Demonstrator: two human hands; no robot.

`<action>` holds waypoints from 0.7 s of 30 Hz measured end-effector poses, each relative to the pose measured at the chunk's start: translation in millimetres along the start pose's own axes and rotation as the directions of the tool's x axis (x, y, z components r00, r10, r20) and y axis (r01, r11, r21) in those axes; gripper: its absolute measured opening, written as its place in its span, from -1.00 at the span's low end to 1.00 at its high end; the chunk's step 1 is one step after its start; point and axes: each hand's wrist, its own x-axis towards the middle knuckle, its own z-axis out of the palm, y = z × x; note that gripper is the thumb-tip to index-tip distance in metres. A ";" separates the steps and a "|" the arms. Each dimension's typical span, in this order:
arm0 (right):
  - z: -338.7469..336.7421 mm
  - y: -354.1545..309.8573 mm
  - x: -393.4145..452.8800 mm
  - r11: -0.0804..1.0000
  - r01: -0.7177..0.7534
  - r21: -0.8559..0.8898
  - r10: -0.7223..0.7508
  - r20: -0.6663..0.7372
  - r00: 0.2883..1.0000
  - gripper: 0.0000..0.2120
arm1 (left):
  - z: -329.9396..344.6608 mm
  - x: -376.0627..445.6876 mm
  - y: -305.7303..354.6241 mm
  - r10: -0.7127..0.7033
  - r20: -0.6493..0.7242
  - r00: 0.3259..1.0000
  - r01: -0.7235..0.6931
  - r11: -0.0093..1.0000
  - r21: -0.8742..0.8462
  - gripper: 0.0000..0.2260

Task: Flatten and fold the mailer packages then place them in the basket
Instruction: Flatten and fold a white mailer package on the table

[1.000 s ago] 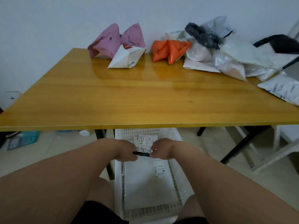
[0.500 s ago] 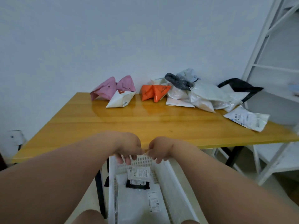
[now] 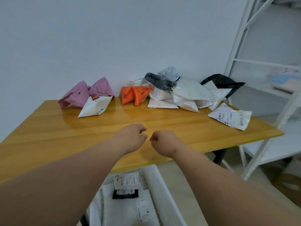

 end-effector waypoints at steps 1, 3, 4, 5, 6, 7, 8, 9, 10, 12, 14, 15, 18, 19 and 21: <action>-3.5 10.5 4.2 1.000 -0.019 0.005 0.019 -0.013 1.000 -0.71 | 5.7 11.1 6.0 0.016 -0.004 1.000 -0.016 1.000 0.009 -0.63; -11.5 31.0 11.9 0.999 -0.050 0.005 0.050 -0.034 0.998 -0.71 | 16.7 32.6 17.0 0.033 -0.009 0.999 -0.033 0.999 0.011 -0.62; -15.8 42.1 15.8 0.998 -0.068 0.006 0.068 -0.044 0.997 -0.70 | 22.5 43.8 23.2 0.039 -0.009 0.999 -0.039 0.999 0.009 -0.62; -20.1 53.2 19.9 0.996 -0.089 0.008 0.090 -0.056 0.994 -0.69 | 28.1 54.8 29.9 0.049 -0.009 0.999 -0.049 0.999 0.011 -0.62; -24.5 64.7 23.9 0.994 -0.108 0.005 0.108 -0.071 0.992 -0.69 | 33.5 65.2 37.5 0.058 -0.008 0.998 -0.058 0.998 0.015 -0.62; -28.8 76.6 27.9 0.992 -0.126 -0.003 0.125 -0.086 0.988 -0.68 | 39.3 76.0 45.4 0.071 -0.013 0.997 -0.071 0.997 0.021 -0.62; -33.5 88.9 31.4 0.990 -0.142 -0.015 0.140 -0.097 0.985 -0.67 | 45.7 87.1 53.7 0.079 -0.013 0.997 -0.079 0.997 0.024 -0.62; -37.4 97.5 34.3 0.987 -0.157 -0.029 0.153 -0.102 0.983 -0.66 | 49.7 95.1 60.0 0.084 -0.018 0.996 -0.084 0.996 0.027 -0.62; -43.1 110.8 37.6 0.983 -0.180 -0.042 0.175 -0.106 0.979 -0.65 | 57.1 106.8 69.5 0.091 -0.012 0.996 -0.091 0.996 0.025 -0.62; -53.5 136.9 44.7 0.969 -0.236 -0.069 0.226 -0.123 0.966 -0.63 | 71.5 128.1 88.1 0.108 -0.001 0.994 -0.108 0.994 0.028 -0.62; -62.9 163.8 51.6 0.954 -0.285 -0.096 0.268 -0.158 0.950 -0.62 | 86.0 147.6 106.5 0.126 0.016 0.992 -0.126 0.992 0.028 -0.61; -67.8 177.0 55.3 0.947 -0.307 -0.097 0.287 -0.179 0.941 -0.61 | 93.0 157.4 114.8 0.133 0.019 0.991 -0.134 0.991 0.025 -0.61; -80.0 210.6 66.2 0.916 -0.389 -0.101 0.359 -0.229 0.905 -0.55 | 111.3 182.2 133.3 0.169 0.020 0.985 -0.169 0.985 0.028 -0.61; -83.8 221.8 71.8 0.898 -0.425 -0.117 0.391 -0.234 0.890 -0.52 | 117.2 191.6 138.4 0.182 0.016 0.983 -0.182 0.983 0.032 -0.61; -88.3 242.5 83.3 0.855 -0.497 -0.146 0.456 -0.242 0.856 -0.44 | 127.4 207.6 146.3 0.194 0.017 0.981 -0.194 0.980 0.042 -0.62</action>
